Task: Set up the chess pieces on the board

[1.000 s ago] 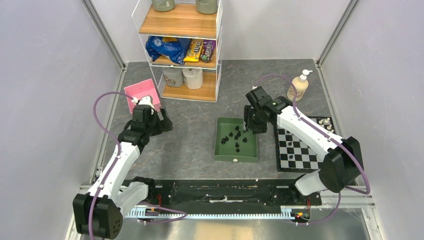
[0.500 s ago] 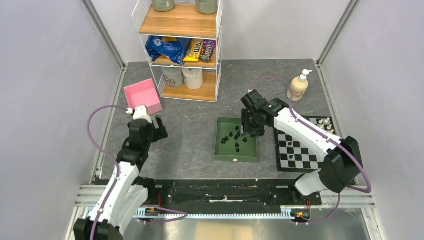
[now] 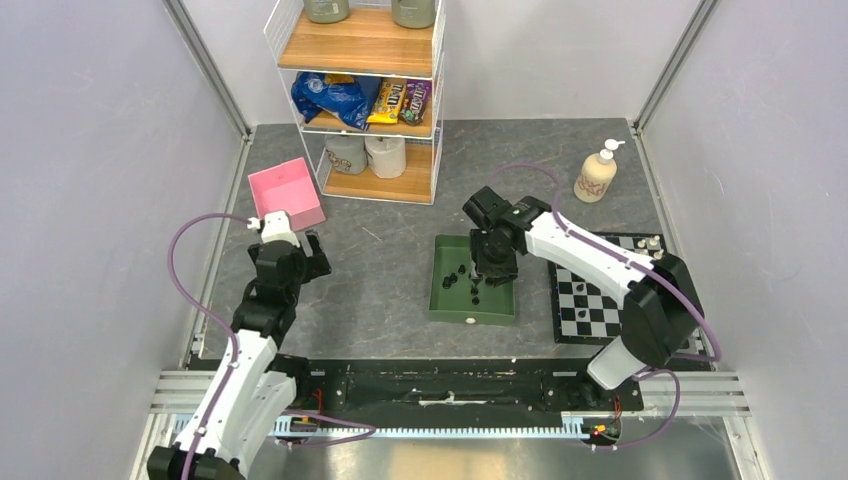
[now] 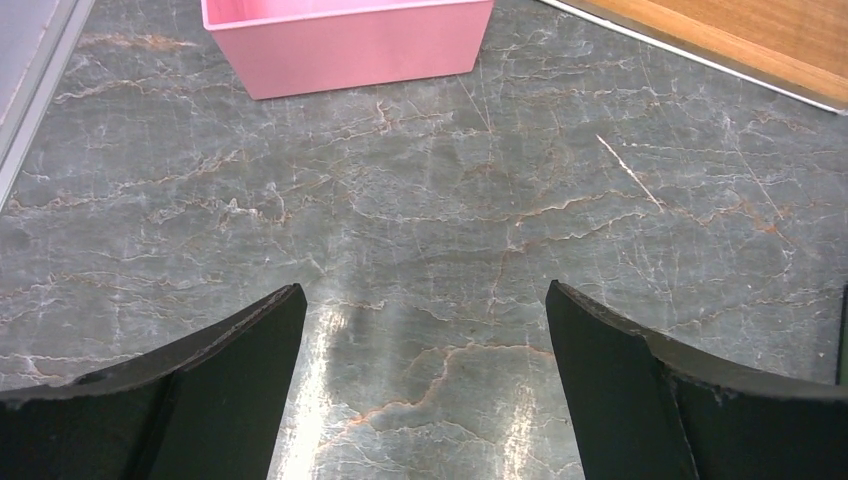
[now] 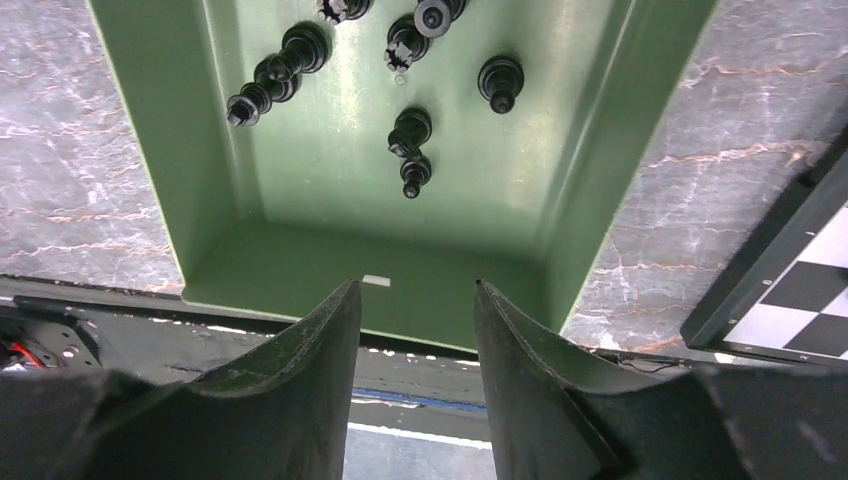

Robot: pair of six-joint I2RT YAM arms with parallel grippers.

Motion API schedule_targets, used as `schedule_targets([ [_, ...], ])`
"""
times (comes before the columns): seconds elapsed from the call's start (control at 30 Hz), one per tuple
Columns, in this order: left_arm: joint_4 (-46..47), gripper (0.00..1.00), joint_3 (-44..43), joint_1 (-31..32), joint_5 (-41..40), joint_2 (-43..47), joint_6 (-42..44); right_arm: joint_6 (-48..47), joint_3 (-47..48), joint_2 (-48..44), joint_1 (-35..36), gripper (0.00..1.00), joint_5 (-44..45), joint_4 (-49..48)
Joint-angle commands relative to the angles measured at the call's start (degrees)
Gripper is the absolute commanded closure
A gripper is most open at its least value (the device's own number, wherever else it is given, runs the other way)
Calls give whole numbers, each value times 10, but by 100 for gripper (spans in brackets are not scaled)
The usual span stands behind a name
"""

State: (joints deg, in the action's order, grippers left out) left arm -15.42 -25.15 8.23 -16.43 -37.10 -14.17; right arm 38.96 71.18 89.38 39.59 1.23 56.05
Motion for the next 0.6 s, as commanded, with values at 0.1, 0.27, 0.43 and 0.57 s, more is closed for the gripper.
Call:
schedule_targets([
  [0.1,-58,2,-88,1,12,-27,-70,-25,-6,54,12,47,8,-68],
  [0.27,-122,2,-120,1,20,-47,-82,-21,-27,83,14,47,19,-113],
  [0.43,-125,2,-127,1,36,-75,-87,-6,-44,98,33,48,18,-137],
  [0.57,-132,2,-133,1,35,-95,-87,12,-48,101,61,48,35,-138],
])
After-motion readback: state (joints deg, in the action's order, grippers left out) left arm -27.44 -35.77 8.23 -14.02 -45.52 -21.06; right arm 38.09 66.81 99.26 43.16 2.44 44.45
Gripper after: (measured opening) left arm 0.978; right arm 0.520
